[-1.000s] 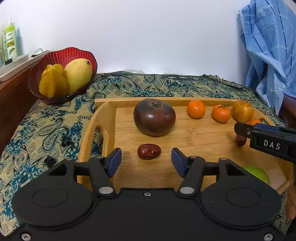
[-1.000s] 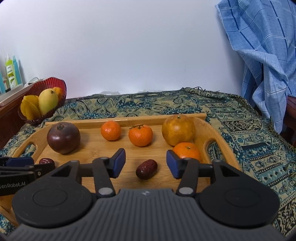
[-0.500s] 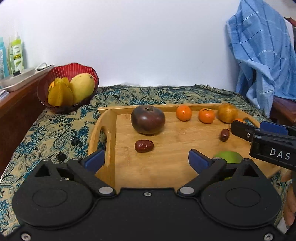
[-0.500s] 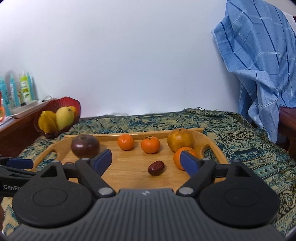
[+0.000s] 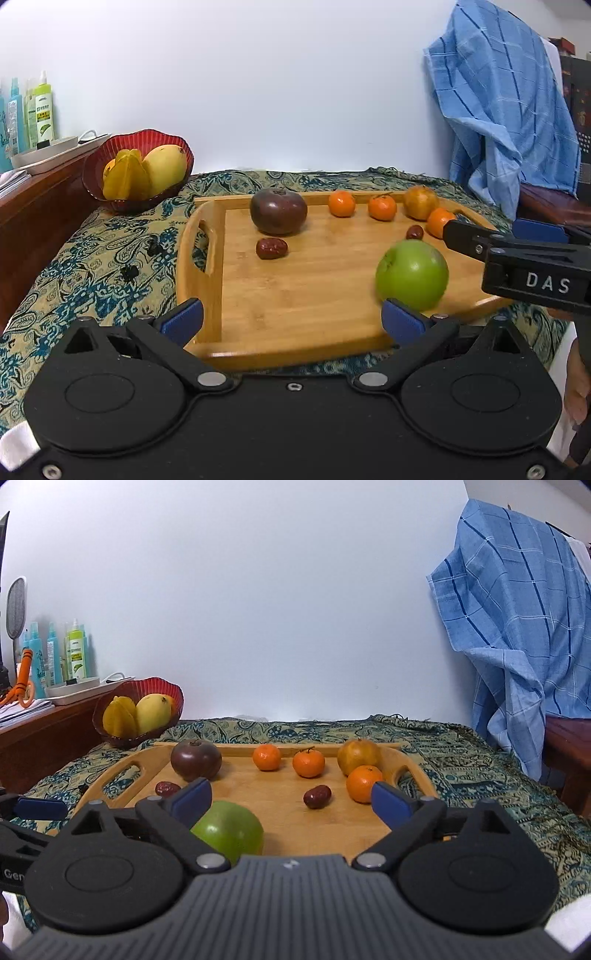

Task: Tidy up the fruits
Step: 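Withdraw both open grippers up from the tray, then move both open grippers back to the red dates on the cloth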

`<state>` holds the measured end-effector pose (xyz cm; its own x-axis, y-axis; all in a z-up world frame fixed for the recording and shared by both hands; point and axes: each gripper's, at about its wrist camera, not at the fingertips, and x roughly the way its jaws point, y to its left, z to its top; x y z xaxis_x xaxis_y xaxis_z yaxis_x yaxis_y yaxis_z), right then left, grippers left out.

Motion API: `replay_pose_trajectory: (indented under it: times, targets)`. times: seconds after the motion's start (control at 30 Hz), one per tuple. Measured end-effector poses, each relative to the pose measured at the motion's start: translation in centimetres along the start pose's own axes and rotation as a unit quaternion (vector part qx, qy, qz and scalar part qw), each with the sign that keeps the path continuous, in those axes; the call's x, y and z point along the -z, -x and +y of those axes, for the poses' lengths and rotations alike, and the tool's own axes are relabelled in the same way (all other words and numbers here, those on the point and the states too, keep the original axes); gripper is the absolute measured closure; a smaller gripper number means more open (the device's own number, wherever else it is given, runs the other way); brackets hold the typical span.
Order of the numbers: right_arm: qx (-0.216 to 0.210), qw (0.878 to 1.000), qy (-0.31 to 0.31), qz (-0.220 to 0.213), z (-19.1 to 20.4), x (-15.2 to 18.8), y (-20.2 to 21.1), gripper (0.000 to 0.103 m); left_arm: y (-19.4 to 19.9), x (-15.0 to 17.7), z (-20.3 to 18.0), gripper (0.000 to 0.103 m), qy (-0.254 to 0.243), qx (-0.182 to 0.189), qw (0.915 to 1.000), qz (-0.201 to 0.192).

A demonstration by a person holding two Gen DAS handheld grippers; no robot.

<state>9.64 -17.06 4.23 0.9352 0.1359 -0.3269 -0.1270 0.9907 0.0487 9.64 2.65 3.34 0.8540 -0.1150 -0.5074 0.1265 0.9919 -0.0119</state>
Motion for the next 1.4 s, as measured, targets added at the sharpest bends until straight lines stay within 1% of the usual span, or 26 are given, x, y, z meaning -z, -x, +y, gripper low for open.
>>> replay_pose_trajectory:
  times: [0.1, 0.3, 0.43, 0.63, 0.73, 0.8, 0.83, 0.87, 0.93, 1.0, 1.07, 1.17, 1.3, 1.4]
  targets:
    - [0.003, 1.000, -0.004, 0.008, -0.1, 0.6, 0.3, 0.004, 0.3, 0.7, -0.2, 0.000, -0.006, 0.000, 1.0000, 0.008]
    - [0.012, 1.000, 0.016, 0.021, 0.5, 2.1, 1.0, 0.004, 0.9, 2.0, -0.7, 0.000, -0.008, 0.007, 0.9997, 0.021]
    - [0.016, 0.999, 0.017, 0.034, 0.5, 3.0, 1.4, 0.004, 1.1, 2.7, -1.0, 0.000, -0.008, 0.012, 0.9994, 0.032]
    - [0.021, 0.998, 0.022, 0.051, 0.4, 3.9, 1.8, 0.004, 1.3, 3.6, -1.5, 0.000, -0.017, 0.007, 0.9989, 0.043]
    - [0.021, 0.998, 0.020, 0.060, 0.2, 4.3, 1.8, 0.005, 1.2, 3.8, -1.5, 0.002, -0.018, 0.006, 0.9988, 0.046]
    - [0.020, 0.997, 0.021, 0.066, 0.2, 4.5, 1.8, 0.008, 1.0, 4.0, -1.5, 0.003, -0.018, 0.006, 0.9985, 0.051]
    - [0.020, 0.997, 0.024, 0.069, 0.2, 4.7, 1.8, 0.008, 0.9, 4.0, -1.4, 0.007, -0.018, 0.009, 0.9982, 0.057]
    - [0.020, 0.997, 0.026, 0.071, 0.3, 4.8, 1.7, 0.009, 0.7, 4.1, -1.3, 0.013, -0.017, 0.013, 0.9979, 0.062]
    - [0.017, 0.997, 0.030, 0.075, 0.4, 5.0, 1.6, 0.012, 0.6, 4.3, -1.3, 0.018, -0.015, 0.016, 0.9975, 0.067]
    - [0.013, 0.996, 0.034, 0.081, 0.6, 5.2, 1.6, 0.017, 0.6, 4.3, -1.4, 0.020, -0.021, 0.014, 0.9976, 0.065]
    - [0.009, 0.996, 0.038, 0.086, 0.8, 5.5, 1.5, 0.020, 0.7, 4.4, -1.5, 0.025, -0.027, 0.010, 0.9977, 0.061]
    - [0.001, 0.995, 0.047, 0.091, 1.2, 5.7, 1.4, 0.025, 0.7, 4.4, -1.7, 0.025, -0.027, 0.001, 0.9978, 0.060]
    - [-0.005, 0.994, 0.058, 0.089, 1.9, 5.7, 1.4, 0.029, 0.6, 4.3, -1.7, 0.027, -0.028, 0.000, 0.9978, 0.060]
    - [-0.010, 0.994, 0.060, 0.090, 2.2, 5.7, 1.4, 0.033, 0.6, 4.3, -1.7, 0.034, -0.031, 0.002, 0.9978, 0.059]
